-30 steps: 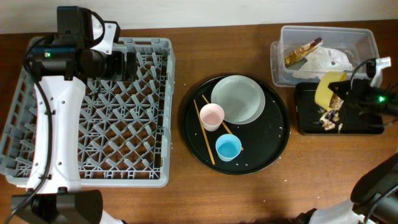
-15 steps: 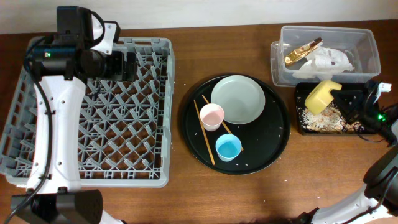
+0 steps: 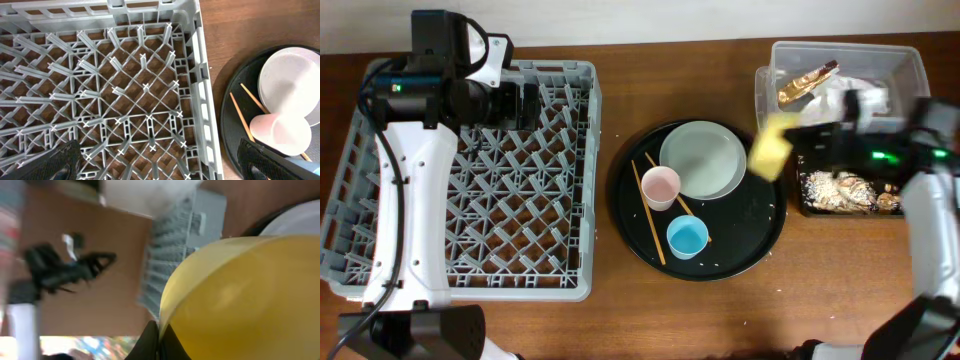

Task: Sort waste into correct bins and load items into the dishwasher rack

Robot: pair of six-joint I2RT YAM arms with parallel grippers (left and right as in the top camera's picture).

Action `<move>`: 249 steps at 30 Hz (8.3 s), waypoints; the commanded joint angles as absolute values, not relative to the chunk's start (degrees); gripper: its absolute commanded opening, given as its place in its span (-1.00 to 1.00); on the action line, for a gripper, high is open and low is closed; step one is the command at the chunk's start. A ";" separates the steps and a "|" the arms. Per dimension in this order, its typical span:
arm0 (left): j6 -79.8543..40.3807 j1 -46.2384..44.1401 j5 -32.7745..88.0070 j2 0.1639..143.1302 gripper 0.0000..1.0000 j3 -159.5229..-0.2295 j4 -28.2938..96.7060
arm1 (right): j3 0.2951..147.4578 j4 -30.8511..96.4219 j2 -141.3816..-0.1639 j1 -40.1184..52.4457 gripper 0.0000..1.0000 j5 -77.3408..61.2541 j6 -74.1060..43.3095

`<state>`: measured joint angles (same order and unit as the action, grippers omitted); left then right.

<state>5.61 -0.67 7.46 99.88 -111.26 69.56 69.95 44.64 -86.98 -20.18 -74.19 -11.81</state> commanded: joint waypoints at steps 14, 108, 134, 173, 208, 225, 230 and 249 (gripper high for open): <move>6.13 -0.45 7.46 99.85 0.99 -112.16 69.54 | 69.36 56.60 -99.04 18.46 -0.90 -3.57 -18.50; 17.69 -7.68 80.16 116.62 0.03 -110.43 78.61 | 73.73 25.71 -89.62 5.15 0.97 -59.70 -17.85; -22.02 -14.85 -6.66 98.56 0.04 -86.91 74.96 | 73.60 40.62 -89.65 2.24 0.97 -33.54 -17.82; -11.75 -7.77 40.71 97.47 0.98 -91.33 62.13 | 75.61 39.94 -85.45 12.56 -0.92 -37.69 -21.17; -1.43 1.50 90.08 97.47 0.45 -91.29 54.92 | 75.59 -12.73 -97.25 20.05 -0.92 -53.71 -42.48; -11.09 -7.53 -3.25 93.89 0.16 -108.20 75.90 | 75.55 33.52 -97.25 13.85 0.97 -18.26 -23.97; -11.09 -11.51 -6.46 103.48 0.15 -108.09 76.64 | 75.53 36.10 -97.25 13.85 0.97 -17.65 -23.97; -11.09 -12.97 -5.19 118.56 0.85 -108.05 71.64 | 75.53 37.32 -97.25 13.85 0.97 -17.30 -23.97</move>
